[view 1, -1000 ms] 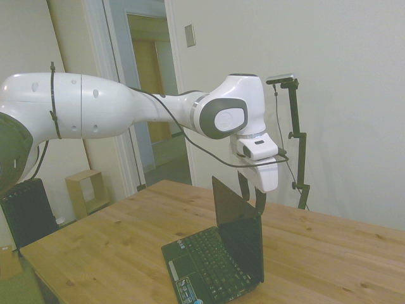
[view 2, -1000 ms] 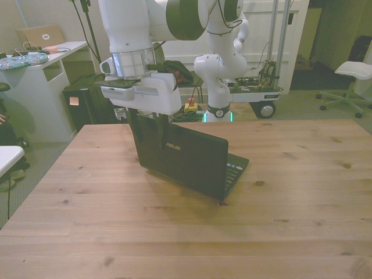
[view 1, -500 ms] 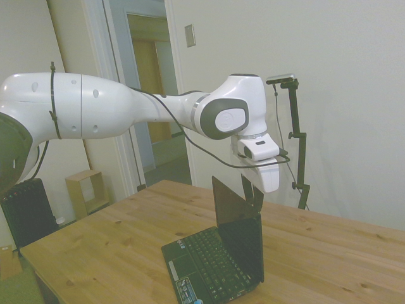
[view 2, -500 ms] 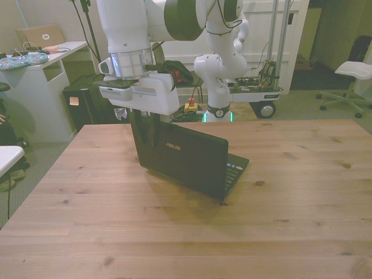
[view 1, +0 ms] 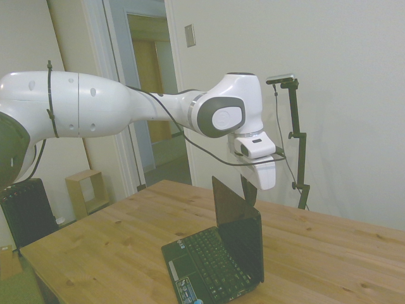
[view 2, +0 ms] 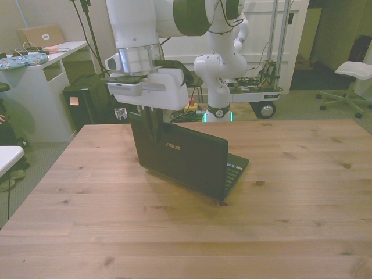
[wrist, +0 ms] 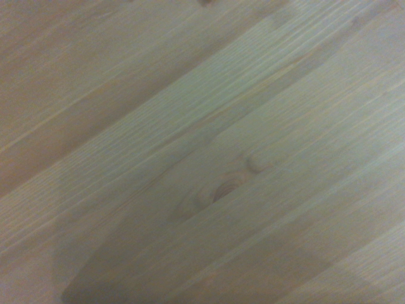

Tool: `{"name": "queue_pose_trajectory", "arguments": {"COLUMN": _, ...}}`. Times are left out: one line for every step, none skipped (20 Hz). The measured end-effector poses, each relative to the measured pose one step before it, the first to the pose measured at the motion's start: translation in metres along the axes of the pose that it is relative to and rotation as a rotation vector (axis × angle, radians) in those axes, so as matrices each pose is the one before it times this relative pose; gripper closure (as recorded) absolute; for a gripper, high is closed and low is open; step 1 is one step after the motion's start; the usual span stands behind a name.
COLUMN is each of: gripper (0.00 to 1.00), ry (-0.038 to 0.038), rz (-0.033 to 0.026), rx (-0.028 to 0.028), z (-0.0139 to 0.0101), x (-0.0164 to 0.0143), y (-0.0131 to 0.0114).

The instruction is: Close the laptop

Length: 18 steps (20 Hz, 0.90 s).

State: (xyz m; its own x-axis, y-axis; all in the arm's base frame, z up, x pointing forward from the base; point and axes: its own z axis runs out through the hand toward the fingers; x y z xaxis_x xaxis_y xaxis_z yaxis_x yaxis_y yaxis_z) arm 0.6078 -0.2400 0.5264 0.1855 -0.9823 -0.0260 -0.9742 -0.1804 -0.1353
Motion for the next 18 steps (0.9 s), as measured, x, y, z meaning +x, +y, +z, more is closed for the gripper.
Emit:
{"name": "queue_pose_trajectory", "arguments": {"gripper": 1.00, "ry": -0.00134, "rz": -0.00890, "rx": 0.00316, "z": -0.00348, "x": -0.00692, "y": -0.00038}}
{"name": "queue_pose_trajectory", "arguments": {"gripper": 1.00, "ry": -0.00217, "rz": -0.00885, "rx": 0.00120, "z": -0.00237, "x": -0.00701, "y": -0.00021}}
{"name": "queue_pose_trajectory", "arguments": {"gripper": 1.00, "ry": -0.00024, "rz": -0.00650, "rx": 0.00000, "z": -0.00210, "x": -0.00583, "y": 0.00042}}
{"name": "queue_pose_trajectory", "arguments": {"gripper": 1.00, "ry": 0.00049, "rz": -0.00399, "rx": -0.00171, "z": -0.00116, "x": -0.00428, "y": 0.00108}}
{"name": "queue_pose_trajectory", "arguments": {"gripper": 1.00, "ry": -0.00084, "rz": -0.00280, "rx": -0.00223, "z": -0.00024, "x": -0.00350, "y": 0.00099}}
{"name": "queue_pose_trajectory", "arguments": {"gripper": 1.00, "ry": -0.00263, "rz": -0.00204, "rx": -0.00203, "z": 0.00000, "x": -0.00377, "y": 0.00140}}
{"name": "queue_pose_trajectory", "arguments": {"gripper": 1.00, "ry": -0.00443, "rz": -0.00152, "rx": -0.00277, "z": 0.00110, "x": -0.00381, "y": 0.00145}}
{"name": "queue_pose_trajectory", "arguments": {"gripper": 1.00, "ry": -0.00531, "rz": -0.00201, "rx": -0.00329, "z": 0.00138, "x": -0.00468, "y": 0.00174}}
{"name": "queue_pose_trajectory", "arguments": {"gripper": 1.00, "ry": -0.00547, "rz": -0.00100, "rx": -0.00331, "z": 0.00211, "x": -0.00587, "y": 0.00181}}
{"name": "queue_pose_trajectory", "arguments": {"gripper": 1.00, "ry": -0.00428, "rz": -0.00111, "rx": -0.00299, "z": 0.00289, "x": -0.00614, "y": 0.00185}}
{"name": "queue_pose_trajectory", "arguments": {"gripper": 1.00, "ry": -0.00313, "rz": -0.00177, "rx": -0.00260, "z": 0.00316, "x": -0.00697, "y": 0.00194}}
{"name": "queue_pose_trajectory", "arguments": {"gripper": 1.00, "ry": -0.00414, "rz": -0.00210, "rx": -0.00158, "z": 0.00344, "x": -0.00706, "y": 0.00190}}
{"name": "queue_pose_trajectory", "arguments": {"gripper": 1.00, "ry": -0.00621, "rz": -0.00229, "rx": -0.00398, "z": 0.00452, "x": -0.00715, "y": 0.00303}}
{"name": "queue_pose_trajectory", "arguments": {"gripper": 1.00, "ry": -0.00705, "rz": -0.00281, "rx": -0.00480, "z": 0.00437, "x": -0.00643, "y": 0.00400}}
{"name": "queue_pose_trajectory", "arguments": {"gripper": 1.00, "ry": -0.00661, "rz": -0.00150, "rx": -0.00463, "z": 0.00469, "x": -0.00579, "y": 0.00447}}
{"name": "queue_pose_trajectory", "arguments": {"gripper": 1.00, "ry": -0.00743, "rz": 0.00031, "rx": -0.00679, "z": 0.00550, "x": -0.00530, "y": 0.00536}}
{"name": "queue_pose_trajectory", "arguments": {"gripper": 1.00, "ry": -0.00651, "rz": 0.00178, "rx": -0.00574, "z": 0.00563, "x": -0.00494, "y": 0.00557}}
{"name": "queue_pose_trajectory", "arguments": {"gripper": 1.00, "ry": -0.00696, "rz": 0.00168, "rx": -0.00733, "z": 0.00664, "x": -0.00503, "y": 0.00578}}
